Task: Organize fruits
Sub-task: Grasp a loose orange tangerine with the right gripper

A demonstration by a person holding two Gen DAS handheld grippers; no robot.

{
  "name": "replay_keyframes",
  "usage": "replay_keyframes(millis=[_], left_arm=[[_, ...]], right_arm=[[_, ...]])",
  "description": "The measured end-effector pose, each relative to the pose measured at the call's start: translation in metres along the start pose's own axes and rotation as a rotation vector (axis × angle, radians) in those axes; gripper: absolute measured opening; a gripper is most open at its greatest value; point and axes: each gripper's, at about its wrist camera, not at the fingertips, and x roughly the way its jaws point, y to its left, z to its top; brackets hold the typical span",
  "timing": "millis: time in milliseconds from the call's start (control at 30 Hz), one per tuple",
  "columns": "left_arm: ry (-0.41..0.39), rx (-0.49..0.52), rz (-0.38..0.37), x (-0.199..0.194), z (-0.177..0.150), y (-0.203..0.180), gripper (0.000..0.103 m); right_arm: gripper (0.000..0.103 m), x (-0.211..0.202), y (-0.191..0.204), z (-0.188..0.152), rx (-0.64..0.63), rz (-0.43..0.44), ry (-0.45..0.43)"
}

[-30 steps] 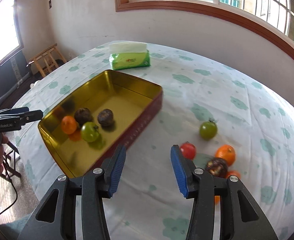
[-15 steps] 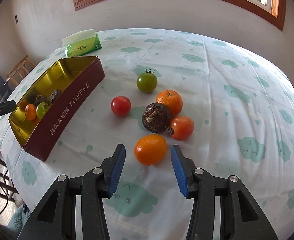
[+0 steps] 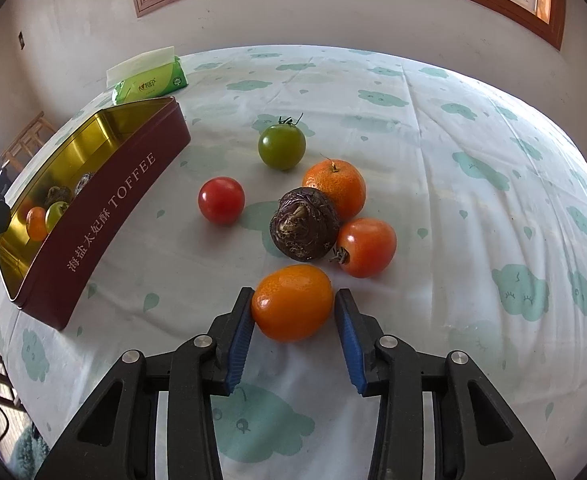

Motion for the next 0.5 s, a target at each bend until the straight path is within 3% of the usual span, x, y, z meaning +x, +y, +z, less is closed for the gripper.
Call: replay_keyframes(millis=[267,500], left_arm=[[0.000,0.052,-0.032,0.005,0.006,-0.030,0.091],[-0.014,0.117,-0.048,0.012,0.013,-0.062,0.090]], right_arm=[[0.037,-0.016,-0.011,-0.006,0.008,-0.021,-0.031],[0.037,-0.027,-0.061,0.000,0.082,-0.113,-0.077]])
